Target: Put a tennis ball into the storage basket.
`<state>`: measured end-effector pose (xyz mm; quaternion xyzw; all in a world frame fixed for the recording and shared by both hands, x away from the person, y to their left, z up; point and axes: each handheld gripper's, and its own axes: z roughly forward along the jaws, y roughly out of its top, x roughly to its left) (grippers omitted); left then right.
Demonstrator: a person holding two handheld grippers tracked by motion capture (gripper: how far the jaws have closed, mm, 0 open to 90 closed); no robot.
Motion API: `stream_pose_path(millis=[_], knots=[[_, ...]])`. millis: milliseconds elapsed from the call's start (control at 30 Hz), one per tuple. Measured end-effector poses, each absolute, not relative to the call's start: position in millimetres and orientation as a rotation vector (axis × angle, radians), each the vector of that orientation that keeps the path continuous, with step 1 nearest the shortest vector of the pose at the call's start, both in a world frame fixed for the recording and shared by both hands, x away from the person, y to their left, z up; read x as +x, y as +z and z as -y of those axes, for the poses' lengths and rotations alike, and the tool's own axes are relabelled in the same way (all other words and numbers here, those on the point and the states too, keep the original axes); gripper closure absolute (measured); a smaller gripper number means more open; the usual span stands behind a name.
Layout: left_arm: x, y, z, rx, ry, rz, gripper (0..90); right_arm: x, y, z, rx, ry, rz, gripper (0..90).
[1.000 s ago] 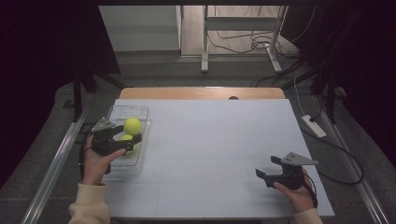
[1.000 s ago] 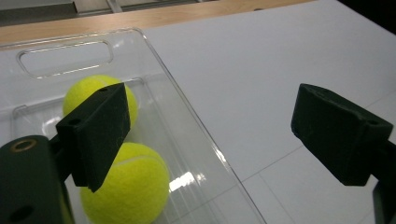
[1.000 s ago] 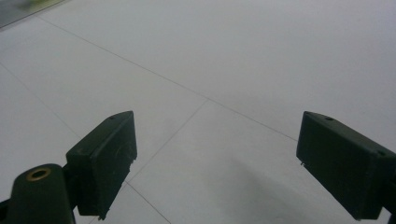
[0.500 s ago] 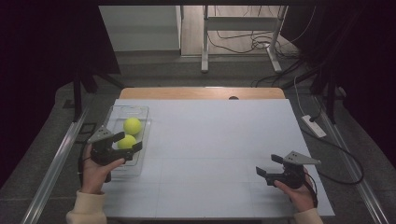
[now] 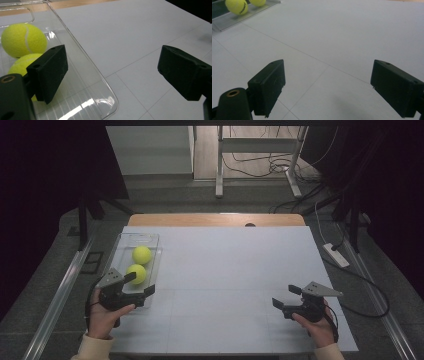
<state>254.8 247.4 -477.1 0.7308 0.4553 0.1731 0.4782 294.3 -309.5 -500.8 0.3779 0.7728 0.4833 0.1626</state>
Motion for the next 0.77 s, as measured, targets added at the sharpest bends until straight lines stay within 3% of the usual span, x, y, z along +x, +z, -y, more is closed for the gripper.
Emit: stream_pose_path(millis=[767], knots=[[262, -483, -237, 1.811, 0.422, -1.082, 9.9, 295, -502, 310, 1.083, 1.386, -2.205, 12.1]])
